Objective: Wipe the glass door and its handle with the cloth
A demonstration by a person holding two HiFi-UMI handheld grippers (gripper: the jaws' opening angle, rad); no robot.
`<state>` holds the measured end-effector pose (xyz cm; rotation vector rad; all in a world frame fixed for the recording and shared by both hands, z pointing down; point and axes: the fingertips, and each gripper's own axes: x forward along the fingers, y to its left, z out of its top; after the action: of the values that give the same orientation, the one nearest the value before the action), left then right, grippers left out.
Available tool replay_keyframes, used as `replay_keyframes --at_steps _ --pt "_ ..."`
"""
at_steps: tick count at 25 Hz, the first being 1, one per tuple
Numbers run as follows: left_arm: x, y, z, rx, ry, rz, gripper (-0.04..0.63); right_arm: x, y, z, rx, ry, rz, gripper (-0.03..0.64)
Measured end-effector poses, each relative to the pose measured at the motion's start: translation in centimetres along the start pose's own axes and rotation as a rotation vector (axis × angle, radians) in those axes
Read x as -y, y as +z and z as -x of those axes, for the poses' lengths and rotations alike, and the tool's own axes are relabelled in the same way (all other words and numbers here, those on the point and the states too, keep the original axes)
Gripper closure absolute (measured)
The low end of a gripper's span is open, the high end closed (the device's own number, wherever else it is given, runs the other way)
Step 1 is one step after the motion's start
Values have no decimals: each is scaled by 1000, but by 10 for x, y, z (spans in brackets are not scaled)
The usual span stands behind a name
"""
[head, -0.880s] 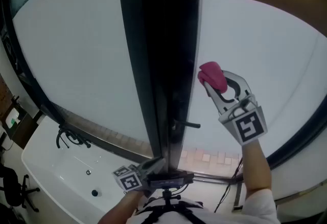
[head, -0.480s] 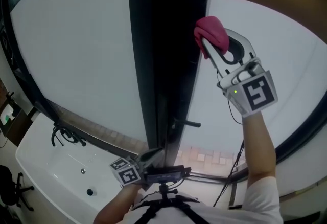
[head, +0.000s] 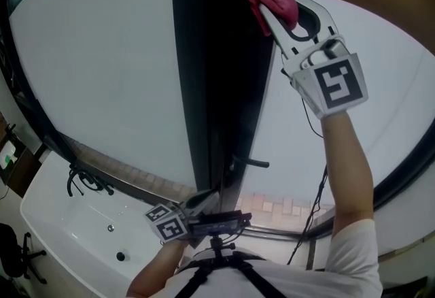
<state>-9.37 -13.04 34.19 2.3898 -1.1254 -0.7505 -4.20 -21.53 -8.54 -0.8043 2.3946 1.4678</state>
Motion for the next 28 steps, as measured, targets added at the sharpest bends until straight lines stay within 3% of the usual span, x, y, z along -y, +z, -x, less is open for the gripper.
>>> replay_keyframes --at_steps 6,17,28 --pt "-6 5 -2 9 -1 3 603 -7 -14 -15 -44 -2 81 515" --pt "-6 -8 -1 5 9 39 603 -40 -33 -17 -108 73 172 515" --pt "-6 -18 0 1 22 82 603 -67 -49 -5 -153 119 174 515"
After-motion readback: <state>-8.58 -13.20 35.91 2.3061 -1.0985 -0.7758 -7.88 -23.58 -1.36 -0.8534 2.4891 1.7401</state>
